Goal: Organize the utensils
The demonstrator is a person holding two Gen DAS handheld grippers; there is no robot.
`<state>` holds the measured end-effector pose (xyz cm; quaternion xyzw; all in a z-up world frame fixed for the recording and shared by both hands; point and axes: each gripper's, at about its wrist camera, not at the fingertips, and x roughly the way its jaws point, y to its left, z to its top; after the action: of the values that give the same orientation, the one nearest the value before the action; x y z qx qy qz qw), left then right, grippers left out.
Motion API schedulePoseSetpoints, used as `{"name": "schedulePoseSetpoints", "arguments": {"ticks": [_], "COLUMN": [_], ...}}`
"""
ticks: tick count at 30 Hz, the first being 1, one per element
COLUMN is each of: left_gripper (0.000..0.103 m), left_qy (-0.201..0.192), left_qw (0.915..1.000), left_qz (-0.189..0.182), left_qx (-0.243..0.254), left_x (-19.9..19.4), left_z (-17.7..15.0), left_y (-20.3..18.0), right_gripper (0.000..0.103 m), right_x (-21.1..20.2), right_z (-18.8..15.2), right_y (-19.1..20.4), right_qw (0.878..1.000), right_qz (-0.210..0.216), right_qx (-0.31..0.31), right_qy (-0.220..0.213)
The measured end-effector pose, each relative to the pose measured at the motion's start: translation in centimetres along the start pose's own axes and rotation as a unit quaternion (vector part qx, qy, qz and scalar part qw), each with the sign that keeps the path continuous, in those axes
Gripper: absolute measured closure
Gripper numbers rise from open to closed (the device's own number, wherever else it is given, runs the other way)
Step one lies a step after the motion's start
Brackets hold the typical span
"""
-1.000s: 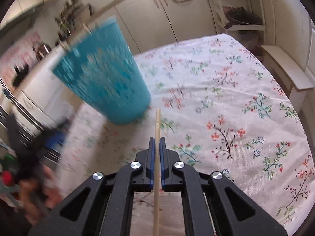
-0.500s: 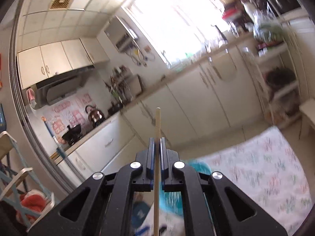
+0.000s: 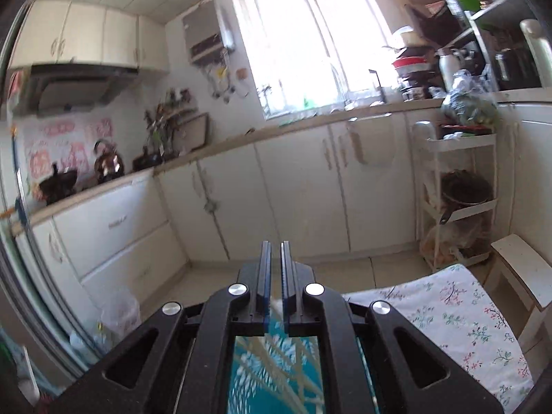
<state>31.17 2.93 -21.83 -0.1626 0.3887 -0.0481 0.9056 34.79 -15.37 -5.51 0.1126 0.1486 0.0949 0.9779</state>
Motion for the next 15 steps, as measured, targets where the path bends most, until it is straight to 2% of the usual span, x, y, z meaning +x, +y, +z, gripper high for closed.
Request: {"name": "schedulePoseSetpoints", "arguments": {"ticks": [2, 4, 6, 8, 10, 12, 15], "left_gripper": [0.028, 0.028, 0.027, 0.024, 0.023, 0.022, 0.018], "left_qy": [0.002, 0.002, 0.0, -0.004, -0.003, 0.002, 0.003], "left_qw": [1.0, 1.0, 0.9999, 0.9999, 0.9998, 0.9997, 0.9989], "left_qz": [0.001, 0.003, 0.006, 0.009, 0.015, 0.026, 0.04], "left_qx": [-0.003, -0.008, -0.011, -0.011, -0.01, 0.0, 0.024], "left_x": [0.1, 0.1, 0.0, -0.1, -0.2, -0.6, -2.8], "left_z": [0.0, 0.0, 0.0, 0.0, 0.1, 0.3, 0.4], "left_y": [0.1, 0.2, 0.3, 0.3, 0.2, -0.1, -1.0], "right_gripper": [0.095, 0.088, 0.067, 0.057, 0.045, 0.027, 0.014], "right_x": [-0.9, -3.5, -6.1, -8.6, -10.9, -12.2, -13.3], "right_z": [-0.7, -0.9, -1.1, -2.0, -3.6, -5.2, -7.2], "right_y": [0.3, 0.1, -0.7, -1.6, -2.4, -3.2, -4.8], "right_qw": [1.0, 1.0, 1.0, 1.0, 0.999, 0.996, 0.988], "right_qz": [0.007, 0.014, 0.016, 0.016, 0.001, -0.023, -0.052], "right_qx": [-0.02, -0.021, -0.017, -0.009, -0.01, -0.007, 0.012], "right_qy": [0.014, 0.007, 0.009, 0.02, 0.053, 0.089, 0.145]}}
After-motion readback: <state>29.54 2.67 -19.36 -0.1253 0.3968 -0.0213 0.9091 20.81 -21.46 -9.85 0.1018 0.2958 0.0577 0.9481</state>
